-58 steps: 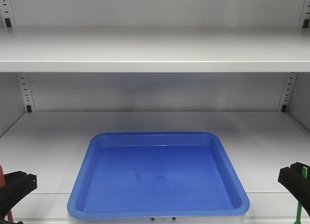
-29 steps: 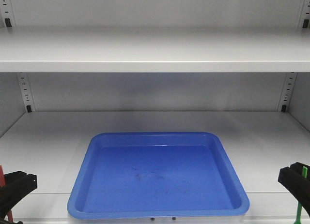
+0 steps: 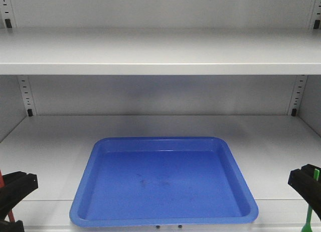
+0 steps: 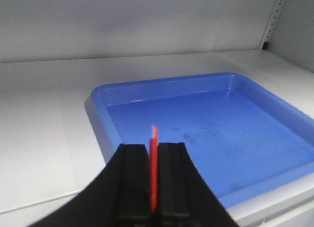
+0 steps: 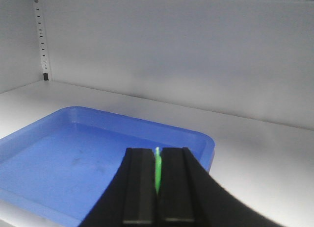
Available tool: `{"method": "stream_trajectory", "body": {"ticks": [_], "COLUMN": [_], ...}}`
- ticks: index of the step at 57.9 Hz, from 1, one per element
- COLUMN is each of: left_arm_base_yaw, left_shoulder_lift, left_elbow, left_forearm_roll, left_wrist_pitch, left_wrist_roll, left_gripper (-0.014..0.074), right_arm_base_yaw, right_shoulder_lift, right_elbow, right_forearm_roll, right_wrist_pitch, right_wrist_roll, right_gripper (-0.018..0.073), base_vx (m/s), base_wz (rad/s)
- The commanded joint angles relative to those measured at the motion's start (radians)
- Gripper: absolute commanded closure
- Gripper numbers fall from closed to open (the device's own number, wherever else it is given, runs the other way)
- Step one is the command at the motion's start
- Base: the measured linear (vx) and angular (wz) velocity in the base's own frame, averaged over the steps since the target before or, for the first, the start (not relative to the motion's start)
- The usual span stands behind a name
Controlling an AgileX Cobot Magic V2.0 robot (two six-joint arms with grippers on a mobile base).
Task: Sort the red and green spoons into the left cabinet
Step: 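Extend both grippers with the spoons forward over the blue tray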
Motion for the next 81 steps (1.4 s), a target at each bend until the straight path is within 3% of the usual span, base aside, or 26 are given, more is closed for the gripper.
{"method": "stream_trajectory", "body": {"ticks": [1,7,16,29,40,59,81], "left_arm_base_yaw": [-0.008,-0.022,-0.093,-0.173,-0.228,-0.264,-0.264], "left_shoulder_lift": [0.011,0.034,0.087,0.245,0.407,0.576,0.644], "left_elbow": [-0.037,-0.038,-0.073,-0.258,-0.381,-0.475,-0.478], "left_forearm_roll": [-0.02,-0.016,-0.018,-0.012,-0.012,-0.012,-0.012], "left_wrist_pitch": [-0.089,-0.101,-0.121,-0.123,-0.151,-0.268,-0.427], "left_wrist_roll": [-0.006,0.03,0.101,0.11,0.178,0.176,0.177], "left_gripper": [0.0596,0.0596,0.0596,0.0596,0.0596,0.0596,0.0591], "right_arm_base_yaw": [0.003,0.003,0.003,0.003,0.003,0.003,0.003], "right_shoulder_lift": [-0.006,-0.006,0.022,0.14,0.279,0.49,0.614], "right_elbow": [-0.03,-0.03,-0.03,-0.031,-0.033,-0.036,-0.197], "right_forearm_roll": [-0.001,0.001,0.001,0.001,-0.003,-0.002,-0.004], "right_wrist_pitch": [-0.09,-0.1,-0.198,-0.309,-0.491,-0.766,-0.721], "right_wrist_roll": [-0.002,0.002,0.002,0.002,0.002,0.002,0.0], "right_gripper": [0.0561,0.0561,0.0561,0.0561,0.0561,0.0561,0.0561], "base_vx": [0.0,0.0,0.0,0.0,0.0,0.0,0.0], "base_wz": [0.0,0.0,0.0,0.0,0.0,0.0,0.0]}}
